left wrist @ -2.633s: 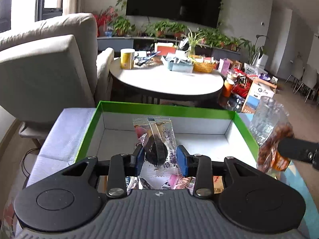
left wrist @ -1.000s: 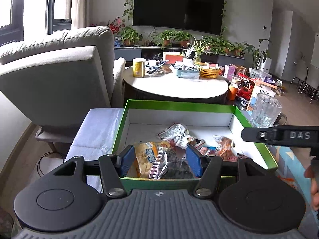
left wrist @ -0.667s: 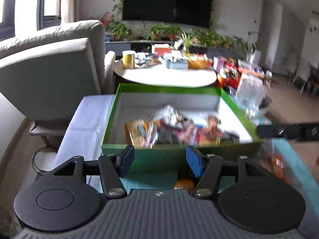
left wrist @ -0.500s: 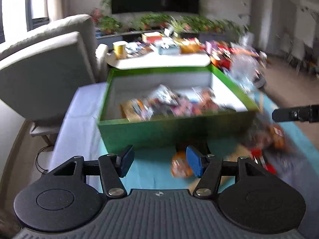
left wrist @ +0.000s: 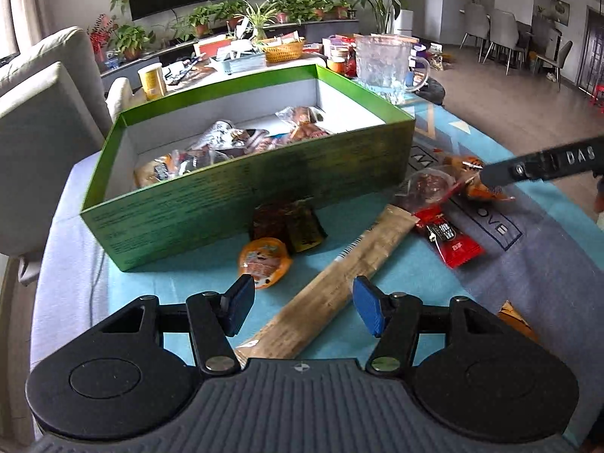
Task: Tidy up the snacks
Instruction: 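Grasp long tan stick bar with left gripper while right grasps orange snack bag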
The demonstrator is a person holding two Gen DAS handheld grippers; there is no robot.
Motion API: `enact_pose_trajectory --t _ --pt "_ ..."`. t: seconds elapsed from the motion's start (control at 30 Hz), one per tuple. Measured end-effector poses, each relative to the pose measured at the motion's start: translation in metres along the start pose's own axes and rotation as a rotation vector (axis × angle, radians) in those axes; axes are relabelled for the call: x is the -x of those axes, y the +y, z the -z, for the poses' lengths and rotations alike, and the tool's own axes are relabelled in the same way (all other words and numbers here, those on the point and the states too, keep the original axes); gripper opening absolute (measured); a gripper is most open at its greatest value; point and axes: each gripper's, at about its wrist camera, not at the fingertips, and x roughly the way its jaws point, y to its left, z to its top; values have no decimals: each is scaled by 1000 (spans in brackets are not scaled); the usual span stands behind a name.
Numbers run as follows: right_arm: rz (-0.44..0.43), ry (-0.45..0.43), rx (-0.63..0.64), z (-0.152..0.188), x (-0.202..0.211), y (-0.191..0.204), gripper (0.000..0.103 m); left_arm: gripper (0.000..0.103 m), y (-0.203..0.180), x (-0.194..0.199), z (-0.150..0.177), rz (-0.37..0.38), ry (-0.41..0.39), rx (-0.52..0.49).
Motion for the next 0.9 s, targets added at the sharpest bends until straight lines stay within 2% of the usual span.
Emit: enact_pose_trajectory --t 0.2,0.27,0.4,0.5,0.77,0.9 --pt "29 4 -22 1 -8 -3 83 55 -3 -14 4 39 43 2" --pt "24 12 -27 3 -9 -4 83 53 -2 -16 5 51 33 20" --pt "34 21 -33 3 -12 -5 83 33 -2 -13 4 51 34 42" --pt "34 26 -47 3 -13 -7 84 24 -5 -3 7 74 44 32" --pt "45 37 -98 0 -19 -6 84 24 -3 21 24 66 46 60" --pt "55 44 -114 -1 -22 -2 84 29 -11 19 25 34 45 29"
